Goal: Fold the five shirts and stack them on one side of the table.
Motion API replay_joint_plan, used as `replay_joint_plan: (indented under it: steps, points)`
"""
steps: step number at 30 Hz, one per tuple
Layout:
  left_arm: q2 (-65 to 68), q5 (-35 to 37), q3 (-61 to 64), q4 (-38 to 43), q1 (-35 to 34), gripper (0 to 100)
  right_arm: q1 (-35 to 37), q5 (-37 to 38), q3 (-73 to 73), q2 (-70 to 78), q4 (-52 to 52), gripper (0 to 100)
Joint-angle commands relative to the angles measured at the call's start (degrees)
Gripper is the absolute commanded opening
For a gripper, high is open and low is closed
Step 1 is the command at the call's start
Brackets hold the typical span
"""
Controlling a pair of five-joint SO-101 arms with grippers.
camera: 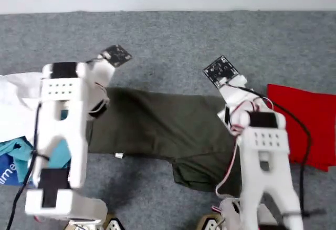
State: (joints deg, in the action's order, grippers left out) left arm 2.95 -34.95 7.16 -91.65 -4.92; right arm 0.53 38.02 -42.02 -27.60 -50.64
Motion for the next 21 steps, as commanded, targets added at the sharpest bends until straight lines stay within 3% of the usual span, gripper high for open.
replay_joint_plan:
  steps: [1,11,21]
  points:
    - [4.7,1.1,2.0,3.9,0.8,1,0.0,-0.6,1.1,8.8,9.1,2.4]
    - [19.3,-0.4,4.4,10.3,-5.4,1,-4.4,-0.3,4.1,25.0,18.6,2.4]
    - [19.3,-2.9,-6.5,-2.2,-4.4,1,-5.4,-0.3,10.5,26.9,12.9,2.4]
